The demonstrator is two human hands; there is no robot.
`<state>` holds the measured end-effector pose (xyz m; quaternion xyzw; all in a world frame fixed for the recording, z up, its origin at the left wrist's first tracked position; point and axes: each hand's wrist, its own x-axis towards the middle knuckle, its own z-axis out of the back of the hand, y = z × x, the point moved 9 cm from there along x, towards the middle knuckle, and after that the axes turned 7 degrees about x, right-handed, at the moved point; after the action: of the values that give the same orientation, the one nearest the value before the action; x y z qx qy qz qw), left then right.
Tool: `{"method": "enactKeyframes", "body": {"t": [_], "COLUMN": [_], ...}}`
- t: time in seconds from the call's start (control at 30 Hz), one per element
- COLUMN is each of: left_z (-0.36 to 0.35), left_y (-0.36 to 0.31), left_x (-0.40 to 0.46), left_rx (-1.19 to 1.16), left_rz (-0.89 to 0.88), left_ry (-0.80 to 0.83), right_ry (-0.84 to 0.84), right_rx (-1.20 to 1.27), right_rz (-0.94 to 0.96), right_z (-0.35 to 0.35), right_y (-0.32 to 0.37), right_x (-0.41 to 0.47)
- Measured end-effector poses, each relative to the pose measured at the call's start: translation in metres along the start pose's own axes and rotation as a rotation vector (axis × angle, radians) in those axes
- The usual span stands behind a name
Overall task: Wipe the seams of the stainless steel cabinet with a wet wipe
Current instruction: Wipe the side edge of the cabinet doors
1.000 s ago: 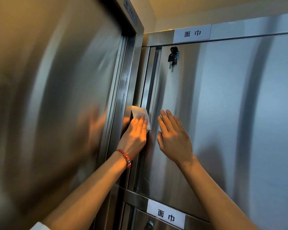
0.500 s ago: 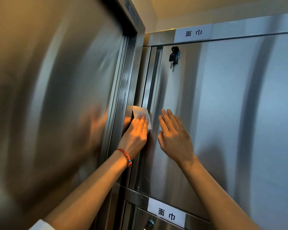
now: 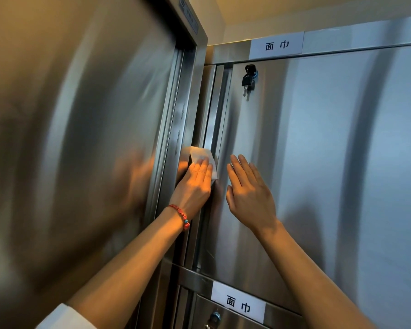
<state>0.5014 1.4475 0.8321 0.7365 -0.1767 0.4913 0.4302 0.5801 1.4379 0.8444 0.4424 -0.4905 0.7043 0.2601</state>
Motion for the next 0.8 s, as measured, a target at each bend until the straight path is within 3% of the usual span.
{"method": "enactKeyframes", "body": {"t": [0.8], "left_z": [-0.009], "left_y": [0.007], "left_x": [0.015], "left_rx": [-0.007], "left_rz": [0.042], "left_ry": [0.053], "right_ry": [0.003], "right_rx": [-0.010], "right_rz": [0.006], "right_z": [-0.002], "right_y": [-0.001], "right_x": [0.000]}}
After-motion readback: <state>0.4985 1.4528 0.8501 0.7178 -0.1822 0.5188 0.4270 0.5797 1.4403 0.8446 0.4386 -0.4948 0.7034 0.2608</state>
